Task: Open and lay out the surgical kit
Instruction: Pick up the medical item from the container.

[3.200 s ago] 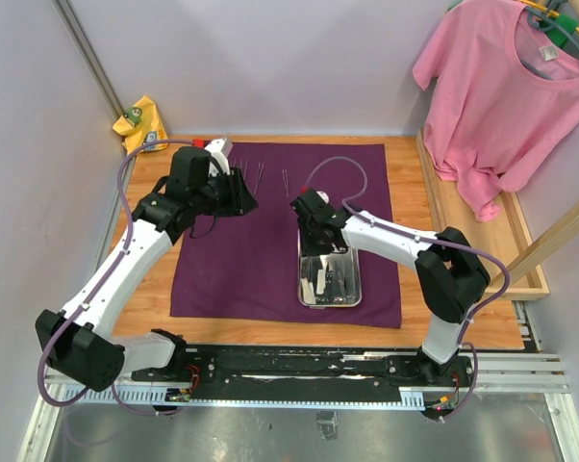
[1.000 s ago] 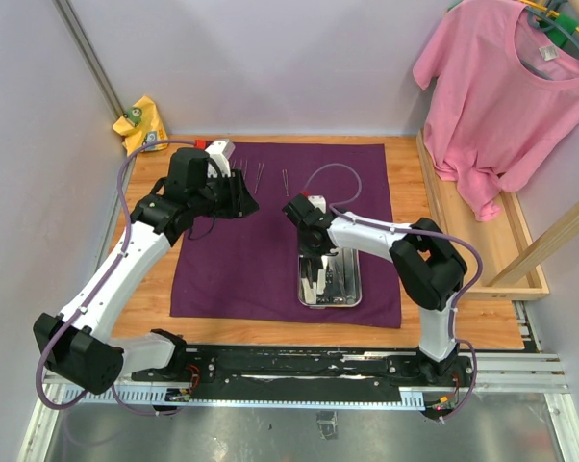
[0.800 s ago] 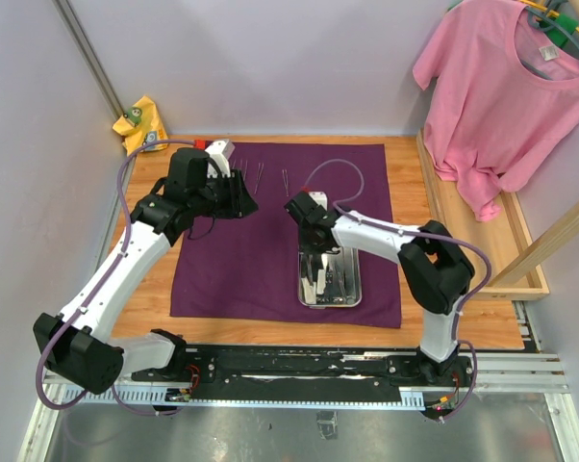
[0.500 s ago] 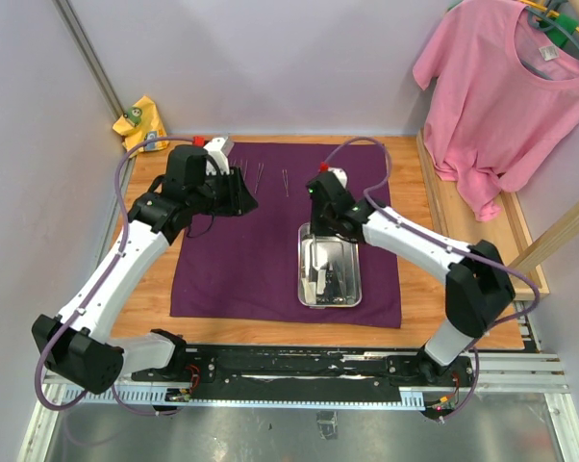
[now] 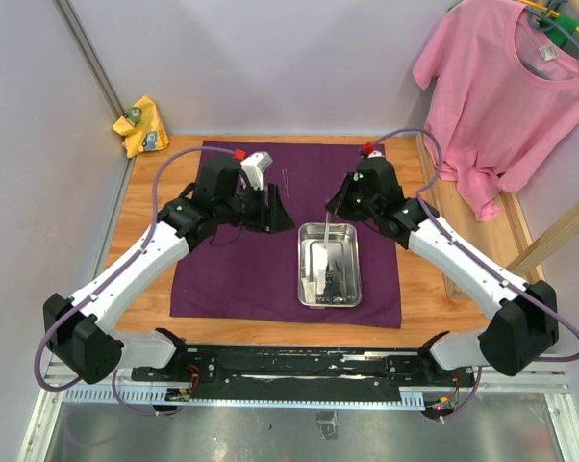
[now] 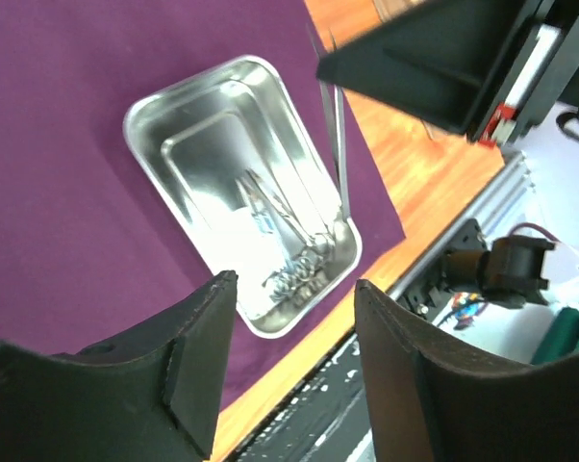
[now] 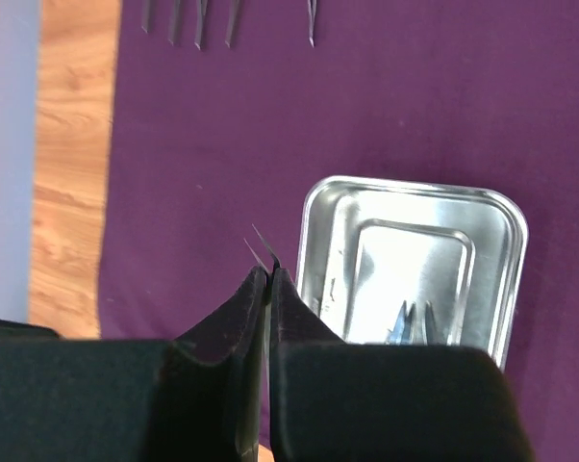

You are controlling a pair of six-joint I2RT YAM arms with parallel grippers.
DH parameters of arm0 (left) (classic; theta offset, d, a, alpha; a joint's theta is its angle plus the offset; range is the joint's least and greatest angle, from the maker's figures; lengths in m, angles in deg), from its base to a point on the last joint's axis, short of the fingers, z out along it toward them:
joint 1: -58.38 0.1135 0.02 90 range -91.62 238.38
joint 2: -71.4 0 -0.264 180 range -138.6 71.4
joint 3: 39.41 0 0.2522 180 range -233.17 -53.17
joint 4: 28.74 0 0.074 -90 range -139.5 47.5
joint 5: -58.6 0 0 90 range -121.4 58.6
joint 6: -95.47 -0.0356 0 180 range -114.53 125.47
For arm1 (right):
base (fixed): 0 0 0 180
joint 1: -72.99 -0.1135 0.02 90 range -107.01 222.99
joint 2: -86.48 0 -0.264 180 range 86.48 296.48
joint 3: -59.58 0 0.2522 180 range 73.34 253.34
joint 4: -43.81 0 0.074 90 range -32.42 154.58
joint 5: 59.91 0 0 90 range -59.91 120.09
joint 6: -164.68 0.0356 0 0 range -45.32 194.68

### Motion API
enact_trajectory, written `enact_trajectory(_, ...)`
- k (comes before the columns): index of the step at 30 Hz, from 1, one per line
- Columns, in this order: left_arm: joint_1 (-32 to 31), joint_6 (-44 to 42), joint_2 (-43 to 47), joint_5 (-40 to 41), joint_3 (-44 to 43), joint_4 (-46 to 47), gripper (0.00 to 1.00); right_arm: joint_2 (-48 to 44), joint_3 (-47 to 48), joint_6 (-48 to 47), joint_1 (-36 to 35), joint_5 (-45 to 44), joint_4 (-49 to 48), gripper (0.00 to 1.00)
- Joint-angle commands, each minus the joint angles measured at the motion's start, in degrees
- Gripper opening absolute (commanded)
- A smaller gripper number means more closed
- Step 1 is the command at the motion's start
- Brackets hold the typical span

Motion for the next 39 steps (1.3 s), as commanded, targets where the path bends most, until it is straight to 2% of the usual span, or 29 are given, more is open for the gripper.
enact_trajectory(1, -3.95, 3.75, -0.71, -2.69, 1.75, 6.94, 0.59, -2.51, -2.63, 6.58, 4.41, 6.55, -4.75, 0.01)
enact_trajectory(7, -9.08, 5.29, -2.9, 1.02, 1.98, 9.72, 0.62, -1.89, -8.75, 16.52, 9.02, 16.25, -14.15, 0.01)
enact_trajectory(11, -11.92, 4.56, -6.4, 6.9, -0.3, 7.0, 0.6, -0.74, -8.73, 18.17, 9.19, 19.09, -15.21, 0.01)
enact_trajectory(19, -13.45, 3.53, -10.47, 12.2, -3.42, 3.8, 0.54, -1.36, -9.02, 18.25, 9.39, 20.13, -16.26, 0.01)
enact_trajectory(25, -13.52, 3.08, -12.21, 12.39, -4.65, 3.55, 0.49, -0.97, -8.82, 18.05, 9.47, 20.87, -16.3, 0.01)
enact_trajectory(29, -13.69, 2.82, -13.06, 12.4, -5.16, 3.57, 0.41, -0.7, -8.9, 18.05, 9.47, 21.21, -16.44, 0.01)
enact_trajectory(37, -13.89, 2.71, -14.1, 12.61, -5.15, 3.55, 0.39, -0.53, -8.82, 18.19, 9.46, 21.58, -16.76, 0.01)
enact_trajectory(39, -13.89, 2.64, -14.32, 12.48, -5.31, 3.55, 0.34, -0.47, -8.82, 18.17, 9.48, 21.59, -16.92, 0.01)
